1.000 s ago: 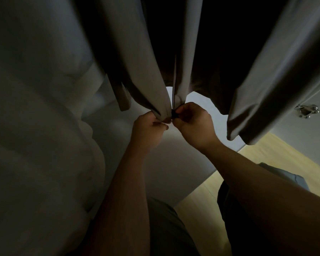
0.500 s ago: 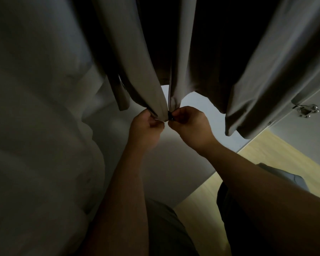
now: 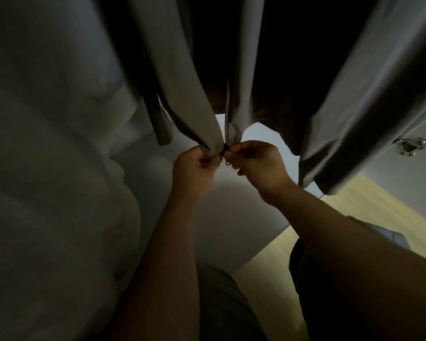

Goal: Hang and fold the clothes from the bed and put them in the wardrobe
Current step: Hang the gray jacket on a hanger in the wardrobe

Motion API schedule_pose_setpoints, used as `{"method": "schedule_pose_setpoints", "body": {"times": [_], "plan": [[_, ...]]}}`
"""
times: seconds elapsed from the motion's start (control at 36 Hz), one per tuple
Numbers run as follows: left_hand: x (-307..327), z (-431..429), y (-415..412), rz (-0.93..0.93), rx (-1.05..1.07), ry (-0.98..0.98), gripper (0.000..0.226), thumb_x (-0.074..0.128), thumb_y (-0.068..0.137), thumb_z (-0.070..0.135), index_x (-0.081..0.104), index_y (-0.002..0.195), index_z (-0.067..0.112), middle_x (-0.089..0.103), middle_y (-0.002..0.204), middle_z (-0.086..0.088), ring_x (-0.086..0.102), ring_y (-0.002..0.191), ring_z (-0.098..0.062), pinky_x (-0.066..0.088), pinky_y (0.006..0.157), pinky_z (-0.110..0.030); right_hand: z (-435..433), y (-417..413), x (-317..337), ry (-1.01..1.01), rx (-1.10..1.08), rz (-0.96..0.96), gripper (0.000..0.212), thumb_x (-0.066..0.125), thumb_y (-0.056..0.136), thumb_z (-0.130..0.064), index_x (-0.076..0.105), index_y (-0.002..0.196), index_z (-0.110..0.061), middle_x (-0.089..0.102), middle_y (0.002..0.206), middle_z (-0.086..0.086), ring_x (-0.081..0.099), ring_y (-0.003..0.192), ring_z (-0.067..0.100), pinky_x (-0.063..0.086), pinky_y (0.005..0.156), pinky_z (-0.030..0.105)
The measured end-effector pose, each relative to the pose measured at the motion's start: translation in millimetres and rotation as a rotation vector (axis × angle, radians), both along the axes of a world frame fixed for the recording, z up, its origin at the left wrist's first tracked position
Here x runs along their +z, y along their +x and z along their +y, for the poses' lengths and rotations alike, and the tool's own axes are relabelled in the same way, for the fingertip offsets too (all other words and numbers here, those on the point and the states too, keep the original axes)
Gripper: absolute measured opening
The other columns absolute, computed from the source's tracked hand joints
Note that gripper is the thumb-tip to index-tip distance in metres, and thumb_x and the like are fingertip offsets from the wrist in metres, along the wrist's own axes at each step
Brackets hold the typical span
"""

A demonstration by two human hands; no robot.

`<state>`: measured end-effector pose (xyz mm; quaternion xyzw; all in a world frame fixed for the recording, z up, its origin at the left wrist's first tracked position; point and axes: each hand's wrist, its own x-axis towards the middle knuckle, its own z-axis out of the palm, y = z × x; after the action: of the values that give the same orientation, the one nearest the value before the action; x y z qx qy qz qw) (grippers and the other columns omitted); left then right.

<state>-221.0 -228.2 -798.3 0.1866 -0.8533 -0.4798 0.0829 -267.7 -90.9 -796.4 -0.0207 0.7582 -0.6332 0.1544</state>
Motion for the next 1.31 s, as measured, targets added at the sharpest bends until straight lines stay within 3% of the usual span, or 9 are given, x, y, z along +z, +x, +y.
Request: {"method": "schedule_pose_setpoints", "body": {"times": [0.22, 0.33, 0.53, 0.67, 0.78, 0.97, 1.11, 1.22, 1.31], "plan": [[1, 5, 0, 0.060, -0.023, -0.152, 0.017, 0.064, 0.096, 0.013, 0.070, 0.109, 0.004, 0.073, 0.103, -0.009, 0.067, 0.100, -0.018, 0.052, 0.093, -0.033, -2, -3, 18, -0.153, 0.033, -0.517, 0.007, 0.072, 0.088, -0.011, 0.073, 0.090, -0.004, 0.062, 0.061, 0.003, 0.055, 0.053, 0.012, 0.050, 0.053, 0.026], [1, 6, -2, 0.033, -0.036, -0.188, 0.012, 0.062, 0.096, 0.009, 0.068, 0.105, 0.003, 0.071, 0.099, -0.008, 0.065, 0.094, -0.017, 0.049, 0.087, -0.027, -7, 1, 27, -0.237, 0.144, -0.624, 0.040, 0.052, 0.093, -0.018, 0.060, 0.054, -0.019, 0.037, 0.057, -0.003, 0.028, 0.050, 0.011, 0.021, 0.051, 0.027], [-2, 2, -5, -0.018, 0.052, -0.048, 0.016, 0.062, 0.093, 0.001, 0.065, 0.105, 0.010, 0.063, 0.088, 0.006, 0.060, 0.089, -0.015, 0.042, 0.069, -0.003, -17, 5, 43, -0.472, 0.175, -0.549, 0.041, 0.044, 0.100, -0.022, 0.036, 0.060, -0.024, 0.023, 0.060, -0.004, 0.020, 0.049, 0.011, 0.019, 0.045, 0.025], [3, -1, -4, -0.014, 0.061, 0.371, 0.023, 0.064, 0.093, 0.006, 0.066, 0.113, 0.018, 0.071, 0.107, 0.003, 0.067, 0.106, -0.018, 0.054, 0.096, -0.039, -18, 9, 45, -0.345, 0.189, -0.372, 0.041, 0.048, 0.099, -0.029, 0.049, 0.059, -0.019, 0.031, 0.058, -0.002, 0.028, 0.050, 0.011, 0.030, 0.044, 0.022], [0, -1, -4, 0.036, 0.058, 0.489, 0.018, 0.069, 0.091, 0.013, 0.071, 0.105, 0.024, 0.075, 0.106, 0.002, 0.069, 0.105, -0.015, 0.054, 0.097, -0.039, -13, 5, 46, -0.341, 0.174, -0.393, 0.041, 0.048, 0.099, -0.029, 0.055, 0.059, -0.020, 0.033, 0.057, -0.004, 0.024, 0.051, 0.012, 0.022, 0.046, 0.025], [-2, 2, -7, 0.107, 0.158, 0.417, 0.004, 0.071, 0.090, 0.007, 0.070, 0.086, 0.006, 0.069, 0.069, 0.011, 0.065, 0.065, 0.004, 0.047, 0.061, -0.011, -8, 16, 75, -0.386, 0.169, -0.342, 0.038, 0.048, 0.098, -0.031, 0.047, 0.060, -0.025, 0.029, 0.057, -0.007, 0.020, 0.049, 0.011, 0.019, 0.042, 0.025], [10, 14, -8, 0.059, 0.312, 0.360, 0.023, 0.075, 0.087, 0.015, 0.068, 0.098, -0.003, 0.071, 0.086, -0.011, 0.069, 0.085, -0.025, 0.057, 0.083, -0.044, -4, 14, 108, -0.348, 0.166, -0.343, 0.037, 0.045, 0.101, -0.029, 0.045, 0.065, -0.023, 0.028, 0.055, -0.008, 0.020, 0.047, 0.011, 0.019, 0.039, 0.024], [30, 22, 3, 0.183, 0.559, 0.140, 0.070, 0.087, 0.068, 0.036, 0.058, 0.124, 0.006, 0.061, 0.121, -0.008, 0.060, 0.112, -0.021, 0.053, 0.096, -0.039, -2, 19, 120, -0.310, 0.190, -0.360, 0.036, 0.042, 0.103, -0.029, 0.046, 0.068, -0.022, 0.032, 0.055, -0.008, 0.023, 0.047, 0.009, 0.024, 0.040, 0.023], [41, 30, 8, 0.265, 0.421, -0.075, 0.063, 0.069, 0.069, 0.050, 0.062, 0.120, 0.014, 0.062, 0.121, -0.006, 0.059, 0.112, -0.022, 0.052, 0.096, -0.033, -5, 24, 127, -0.295, 0.186, -0.375, 0.037, 0.043, 0.103, -0.030, 0.048, 0.068, -0.022, 0.034, 0.055, -0.008, 0.027, 0.046, 0.009, 0.026, 0.040, 0.023]]}}
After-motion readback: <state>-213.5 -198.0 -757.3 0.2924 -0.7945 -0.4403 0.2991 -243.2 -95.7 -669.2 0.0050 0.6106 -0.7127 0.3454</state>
